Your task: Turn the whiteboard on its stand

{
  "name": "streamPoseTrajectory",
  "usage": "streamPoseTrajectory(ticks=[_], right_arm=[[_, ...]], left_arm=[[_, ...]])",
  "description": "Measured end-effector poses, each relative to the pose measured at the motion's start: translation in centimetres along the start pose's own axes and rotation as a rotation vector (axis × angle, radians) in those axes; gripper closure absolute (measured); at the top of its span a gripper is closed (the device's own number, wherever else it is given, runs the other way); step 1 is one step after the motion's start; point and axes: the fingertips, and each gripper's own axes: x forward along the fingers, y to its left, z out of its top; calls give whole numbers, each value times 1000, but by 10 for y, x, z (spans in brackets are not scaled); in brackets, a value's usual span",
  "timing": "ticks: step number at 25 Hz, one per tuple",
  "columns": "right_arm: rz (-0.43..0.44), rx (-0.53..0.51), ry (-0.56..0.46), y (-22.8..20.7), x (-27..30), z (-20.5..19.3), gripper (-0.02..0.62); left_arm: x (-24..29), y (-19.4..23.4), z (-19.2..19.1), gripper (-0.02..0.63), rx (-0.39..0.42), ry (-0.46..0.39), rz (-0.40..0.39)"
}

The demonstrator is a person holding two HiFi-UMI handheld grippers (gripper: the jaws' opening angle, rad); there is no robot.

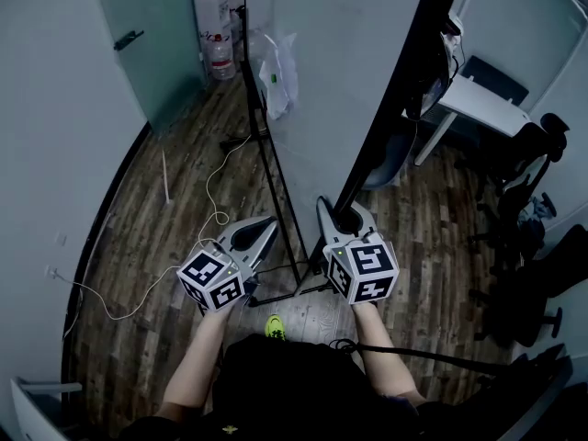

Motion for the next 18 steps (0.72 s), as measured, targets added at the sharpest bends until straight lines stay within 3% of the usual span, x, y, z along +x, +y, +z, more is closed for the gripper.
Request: streamPoseTrajectory(ticks=[18], right_arm=[[27, 36, -29, -3, 64, 8, 508]], left_arm=[[-6, 48, 9, 589, -12, -8, -4]])
